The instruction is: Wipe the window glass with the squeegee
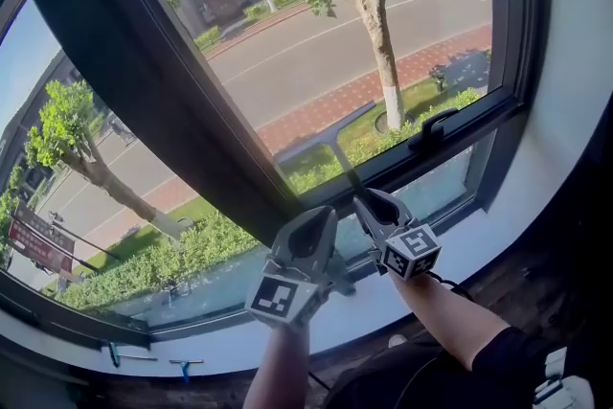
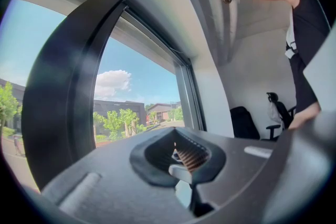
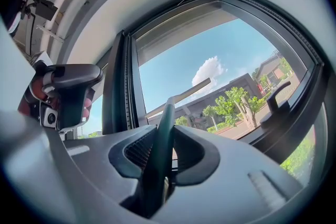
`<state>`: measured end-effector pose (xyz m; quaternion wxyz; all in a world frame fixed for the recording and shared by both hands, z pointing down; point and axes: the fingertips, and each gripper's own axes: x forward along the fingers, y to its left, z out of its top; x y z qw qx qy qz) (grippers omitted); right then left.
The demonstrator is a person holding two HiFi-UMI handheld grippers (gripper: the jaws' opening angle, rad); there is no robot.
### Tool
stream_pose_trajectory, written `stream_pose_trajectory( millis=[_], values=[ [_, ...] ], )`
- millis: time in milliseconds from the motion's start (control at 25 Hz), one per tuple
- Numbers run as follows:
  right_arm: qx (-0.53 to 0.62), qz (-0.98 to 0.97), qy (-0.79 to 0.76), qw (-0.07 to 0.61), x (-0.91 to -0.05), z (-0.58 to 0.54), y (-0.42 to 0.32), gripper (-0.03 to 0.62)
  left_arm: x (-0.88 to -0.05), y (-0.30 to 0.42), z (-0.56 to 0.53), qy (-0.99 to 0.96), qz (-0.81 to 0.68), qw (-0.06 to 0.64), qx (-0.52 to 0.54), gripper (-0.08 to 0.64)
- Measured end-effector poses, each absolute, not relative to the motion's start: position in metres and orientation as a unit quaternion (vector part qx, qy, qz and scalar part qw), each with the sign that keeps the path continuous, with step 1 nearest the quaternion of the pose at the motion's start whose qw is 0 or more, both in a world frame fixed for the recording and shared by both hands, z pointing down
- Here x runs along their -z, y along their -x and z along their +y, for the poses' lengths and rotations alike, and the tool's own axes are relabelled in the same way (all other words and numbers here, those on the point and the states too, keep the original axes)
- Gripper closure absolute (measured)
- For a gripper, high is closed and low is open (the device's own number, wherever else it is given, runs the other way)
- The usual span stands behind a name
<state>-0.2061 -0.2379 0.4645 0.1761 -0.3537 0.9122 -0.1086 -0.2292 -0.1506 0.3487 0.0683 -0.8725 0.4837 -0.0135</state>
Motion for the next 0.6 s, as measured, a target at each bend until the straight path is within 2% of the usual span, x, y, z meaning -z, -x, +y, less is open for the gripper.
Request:
stream_pose_trajectory(
  millis=[600],
  values=[
    [0.157,0.906,0.366,0.142,-0.524,-0.230,0.204,0.492,-0.363,0.234,-0.140,0.872,0.486,0.053,0.028,0.557]
  ],
)
